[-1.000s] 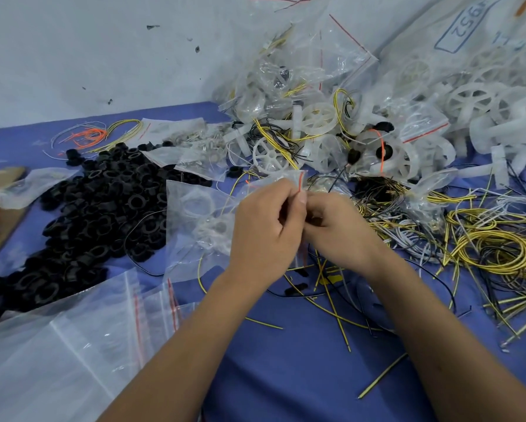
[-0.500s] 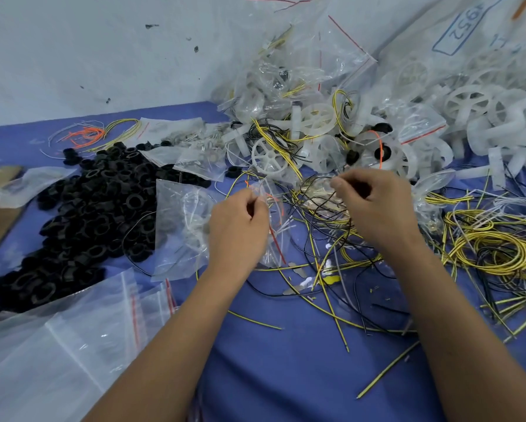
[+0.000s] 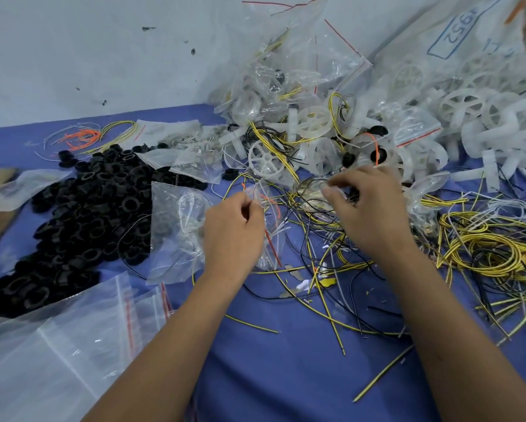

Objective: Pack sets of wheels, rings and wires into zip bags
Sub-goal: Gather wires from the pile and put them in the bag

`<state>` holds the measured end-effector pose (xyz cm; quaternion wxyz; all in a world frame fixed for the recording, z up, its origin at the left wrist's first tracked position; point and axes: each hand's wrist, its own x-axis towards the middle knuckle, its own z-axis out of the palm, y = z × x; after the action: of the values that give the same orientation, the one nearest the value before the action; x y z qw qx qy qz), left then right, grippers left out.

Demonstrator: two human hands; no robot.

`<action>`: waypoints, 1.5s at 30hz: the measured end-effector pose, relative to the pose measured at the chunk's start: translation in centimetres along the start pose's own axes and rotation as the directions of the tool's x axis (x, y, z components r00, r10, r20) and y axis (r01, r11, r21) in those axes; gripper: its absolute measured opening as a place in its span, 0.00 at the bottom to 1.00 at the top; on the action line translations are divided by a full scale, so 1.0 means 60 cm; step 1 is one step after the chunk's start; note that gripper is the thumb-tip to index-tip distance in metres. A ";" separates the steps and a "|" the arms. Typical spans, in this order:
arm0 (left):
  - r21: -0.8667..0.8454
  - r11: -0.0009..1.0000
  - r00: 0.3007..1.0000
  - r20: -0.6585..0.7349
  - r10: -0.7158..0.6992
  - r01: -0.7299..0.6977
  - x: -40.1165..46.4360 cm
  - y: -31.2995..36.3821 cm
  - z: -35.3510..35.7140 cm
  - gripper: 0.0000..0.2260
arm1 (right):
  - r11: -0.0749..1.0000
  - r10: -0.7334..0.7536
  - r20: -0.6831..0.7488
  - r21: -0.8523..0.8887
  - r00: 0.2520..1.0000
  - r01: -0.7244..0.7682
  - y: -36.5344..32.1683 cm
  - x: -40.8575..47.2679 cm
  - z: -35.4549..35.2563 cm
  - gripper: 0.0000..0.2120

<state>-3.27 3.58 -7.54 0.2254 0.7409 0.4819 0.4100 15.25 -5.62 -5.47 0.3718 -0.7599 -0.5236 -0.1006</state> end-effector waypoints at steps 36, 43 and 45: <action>-0.060 0.770 0.709 0.352 0.611 -0.635 -0.044 0.041 0.000 0.09 | 0.985 -0.155 -0.074 -0.086 0.985 0.148 -0.016 0.041 0.015 0.03; -0.118 0.820 0.806 0.152 0.572 -0.560 -0.048 0.044 0.002 0.11 | 0.984 -0.099 -0.016 -0.151 0.995 0.096 0.009 -0.005 -0.013 0.05; -0.052 0.887 0.874 0.150 0.462 -0.459 -0.040 0.034 0.005 0.11 | 0.989 -0.085 0.071 -0.115 0.994 0.093 0.006 -0.006 -0.010 0.05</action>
<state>-2.40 0.53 -7.18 0.1644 0.8626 0.2695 0.3953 15.55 -6.35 -5.40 0.3039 -0.7594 -0.5620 -0.1230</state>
